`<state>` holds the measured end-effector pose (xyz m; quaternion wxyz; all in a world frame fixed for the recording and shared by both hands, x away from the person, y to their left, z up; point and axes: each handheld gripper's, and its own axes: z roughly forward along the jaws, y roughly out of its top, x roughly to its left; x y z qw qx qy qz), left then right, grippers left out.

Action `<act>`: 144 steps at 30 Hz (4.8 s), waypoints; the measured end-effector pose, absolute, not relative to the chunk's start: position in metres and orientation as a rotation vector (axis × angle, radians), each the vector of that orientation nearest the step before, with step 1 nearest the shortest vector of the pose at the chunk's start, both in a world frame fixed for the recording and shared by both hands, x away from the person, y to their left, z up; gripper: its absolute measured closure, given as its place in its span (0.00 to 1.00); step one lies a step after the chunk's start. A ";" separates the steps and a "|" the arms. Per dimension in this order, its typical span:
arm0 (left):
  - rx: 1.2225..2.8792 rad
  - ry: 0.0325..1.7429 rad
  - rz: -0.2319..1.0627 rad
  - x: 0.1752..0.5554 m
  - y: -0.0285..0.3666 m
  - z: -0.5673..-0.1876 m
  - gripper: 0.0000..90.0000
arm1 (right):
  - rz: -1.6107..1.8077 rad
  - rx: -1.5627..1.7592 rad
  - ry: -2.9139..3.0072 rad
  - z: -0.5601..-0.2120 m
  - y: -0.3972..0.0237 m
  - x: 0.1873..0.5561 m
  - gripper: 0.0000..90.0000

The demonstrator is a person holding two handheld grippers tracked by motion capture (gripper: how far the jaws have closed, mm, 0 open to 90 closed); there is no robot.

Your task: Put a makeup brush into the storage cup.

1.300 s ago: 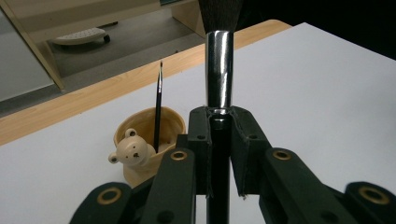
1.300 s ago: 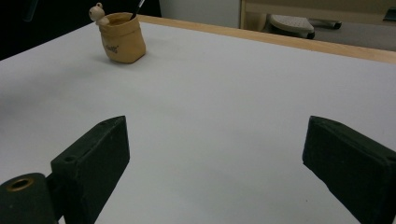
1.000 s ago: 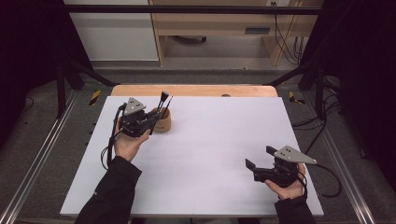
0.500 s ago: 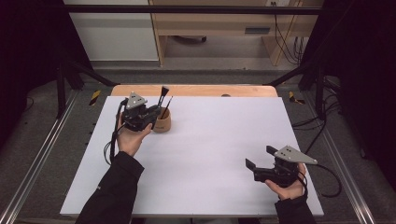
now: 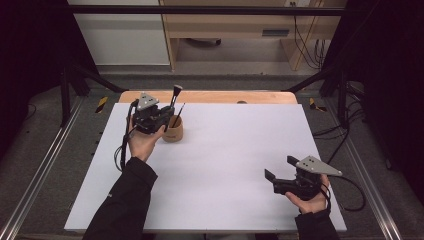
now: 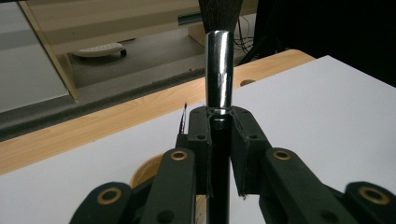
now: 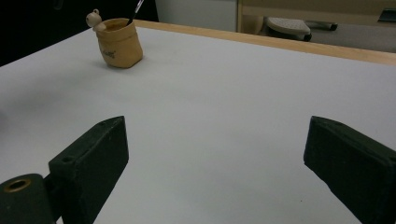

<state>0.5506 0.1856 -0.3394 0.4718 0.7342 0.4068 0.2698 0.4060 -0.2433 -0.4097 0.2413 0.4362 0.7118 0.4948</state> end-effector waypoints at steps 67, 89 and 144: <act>1.786 1.085 0.707 0.617 0.174 -0.377 0.88 | 1.342 1.212 1.944 -0.413 -0.246 0.408 0.08; 1.802 1.106 0.691 0.615 0.175 -0.401 0.88 | 1.338 1.206 1.955 -0.414 -0.243 0.408 0.09; 1.811 1.044 0.601 0.565 0.193 -0.391 0.60 | 1.367 1.179 1.943 -0.406 -0.238 0.405 0.09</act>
